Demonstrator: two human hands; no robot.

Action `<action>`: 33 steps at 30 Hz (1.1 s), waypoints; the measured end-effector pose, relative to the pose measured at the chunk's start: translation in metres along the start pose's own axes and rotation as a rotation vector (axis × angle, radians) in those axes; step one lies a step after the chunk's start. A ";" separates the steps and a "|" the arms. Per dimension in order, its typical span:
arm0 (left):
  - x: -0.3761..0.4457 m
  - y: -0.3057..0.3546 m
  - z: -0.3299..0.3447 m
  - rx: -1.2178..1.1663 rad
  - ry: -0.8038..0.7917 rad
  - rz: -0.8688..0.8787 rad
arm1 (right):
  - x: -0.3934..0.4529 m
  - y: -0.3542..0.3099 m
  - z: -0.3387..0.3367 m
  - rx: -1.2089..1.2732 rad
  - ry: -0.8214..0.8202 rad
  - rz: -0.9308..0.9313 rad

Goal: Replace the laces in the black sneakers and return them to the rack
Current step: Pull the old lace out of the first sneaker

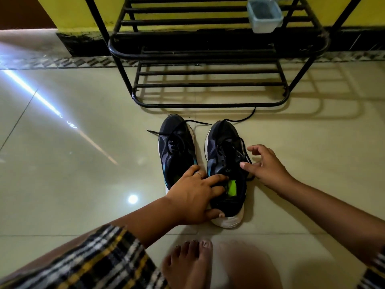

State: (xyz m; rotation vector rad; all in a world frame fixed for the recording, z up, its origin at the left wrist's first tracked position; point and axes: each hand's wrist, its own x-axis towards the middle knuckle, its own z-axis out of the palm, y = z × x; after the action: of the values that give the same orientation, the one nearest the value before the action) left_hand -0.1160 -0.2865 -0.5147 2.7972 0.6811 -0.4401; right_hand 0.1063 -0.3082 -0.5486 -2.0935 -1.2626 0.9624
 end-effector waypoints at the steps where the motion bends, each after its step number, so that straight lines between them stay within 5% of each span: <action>1: 0.000 0.000 0.000 -0.002 0.000 0.000 | 0.001 0.001 0.000 -0.002 -0.009 0.014; 9: 0.000 0.000 0.001 0.011 0.010 0.000 | -0.016 -0.021 0.003 -0.417 0.073 -0.412; 18: -0.001 0.002 0.001 -0.003 0.026 -0.003 | -0.020 -0.032 0.002 -0.723 -0.022 -0.419; 25: 0.000 0.002 -0.002 0.024 0.001 -0.017 | -0.021 -0.036 0.002 -0.688 0.083 -0.604; 33: 0.001 0.002 -0.004 0.033 -0.024 -0.023 | -0.018 -0.043 -0.003 -0.226 0.054 -0.379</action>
State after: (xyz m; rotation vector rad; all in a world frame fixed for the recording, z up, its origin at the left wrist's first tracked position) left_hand -0.1128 -0.2870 -0.5116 2.8124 0.7085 -0.4932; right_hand 0.0791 -0.3059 -0.5099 -1.9217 -1.7266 0.6156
